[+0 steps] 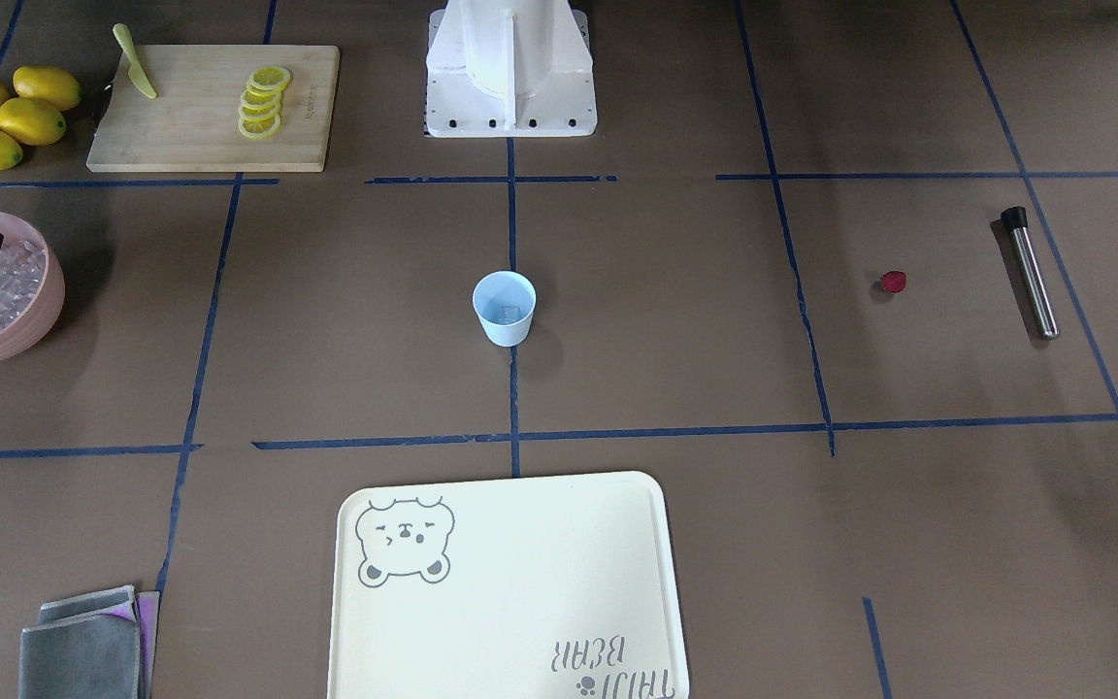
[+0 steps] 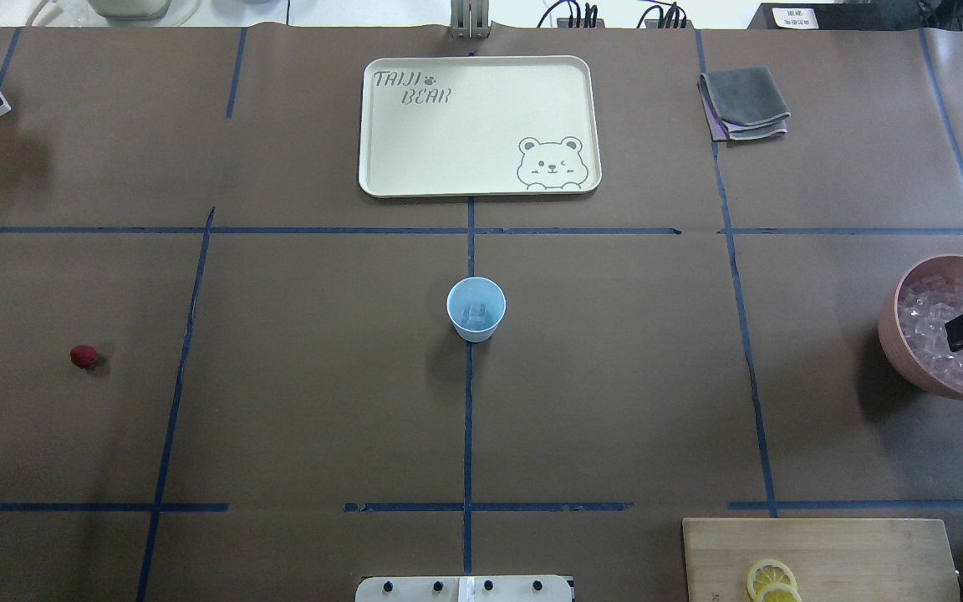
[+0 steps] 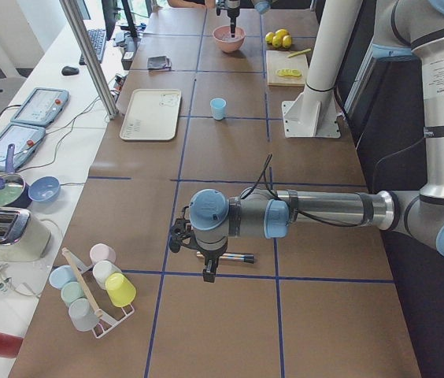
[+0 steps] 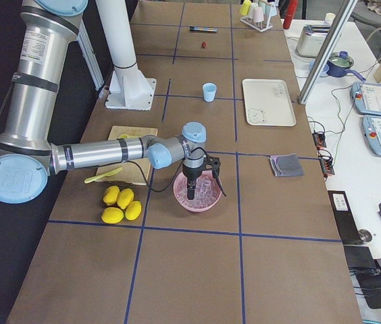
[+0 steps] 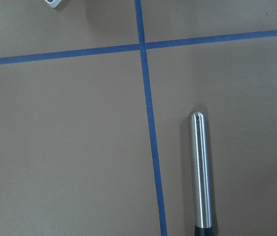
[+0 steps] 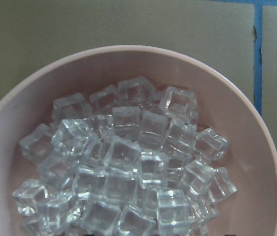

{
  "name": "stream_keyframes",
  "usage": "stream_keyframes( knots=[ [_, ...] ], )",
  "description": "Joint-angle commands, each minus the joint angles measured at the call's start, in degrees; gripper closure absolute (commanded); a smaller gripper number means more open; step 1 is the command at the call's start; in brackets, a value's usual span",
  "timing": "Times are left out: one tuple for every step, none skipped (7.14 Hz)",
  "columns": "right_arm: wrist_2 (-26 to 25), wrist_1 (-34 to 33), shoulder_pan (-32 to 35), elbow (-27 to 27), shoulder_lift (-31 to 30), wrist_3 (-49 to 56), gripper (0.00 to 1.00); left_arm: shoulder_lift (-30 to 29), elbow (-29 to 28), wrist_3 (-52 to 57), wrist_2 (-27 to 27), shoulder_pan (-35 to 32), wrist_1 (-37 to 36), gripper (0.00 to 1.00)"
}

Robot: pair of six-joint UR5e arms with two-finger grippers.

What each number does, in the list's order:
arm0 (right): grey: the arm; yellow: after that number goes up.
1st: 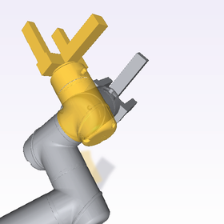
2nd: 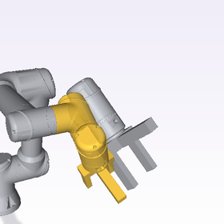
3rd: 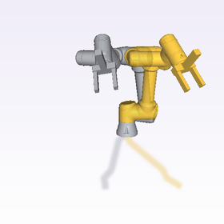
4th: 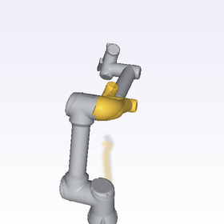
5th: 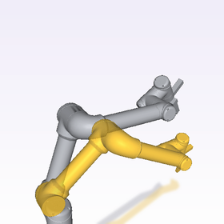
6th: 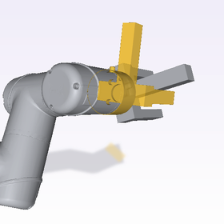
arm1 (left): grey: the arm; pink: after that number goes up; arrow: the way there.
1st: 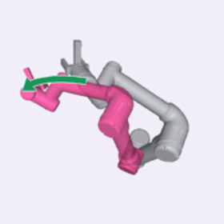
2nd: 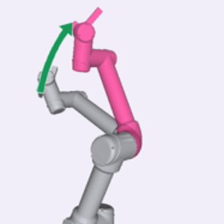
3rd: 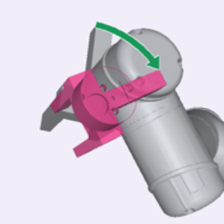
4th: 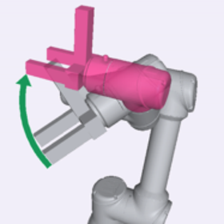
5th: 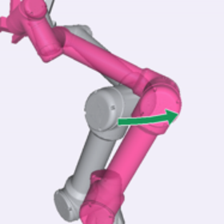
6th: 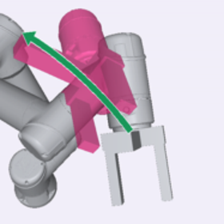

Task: Mash ice and strawberries in cup
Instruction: 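Move the right gripper back to the bowl and grasp an ice cube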

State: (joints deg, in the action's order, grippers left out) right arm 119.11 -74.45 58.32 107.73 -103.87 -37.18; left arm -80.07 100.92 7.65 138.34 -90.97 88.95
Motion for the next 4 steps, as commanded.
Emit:
stream_keyframes(
  knots=[
    [0.07, 3.76, 0.04, -3.22, 0.5, -0.08, 0.18, 0.0, 0.07, 0.0, 0.0, 0.0, 0.0, 0.0],
    [0.07, 4.22, 0.04, -3.32, 0.59, -0.17, 0.29, 0.0, 0.16, 0.0, 0.0, 0.0, 0.0, 0.0],
    [0.07, 4.22, 0.04, -3.23, 0.59, -0.17, 0.41, 0.0, 0.16, 0.0, 0.0, 0.0, 0.0, 0.0],
    [0.07, 4.22, 0.04, -3.06, 0.51, -0.34, 0.59, 0.0, 0.24, 0.0, 0.0, 0.0, 0.09, 0.0]
  ],
)
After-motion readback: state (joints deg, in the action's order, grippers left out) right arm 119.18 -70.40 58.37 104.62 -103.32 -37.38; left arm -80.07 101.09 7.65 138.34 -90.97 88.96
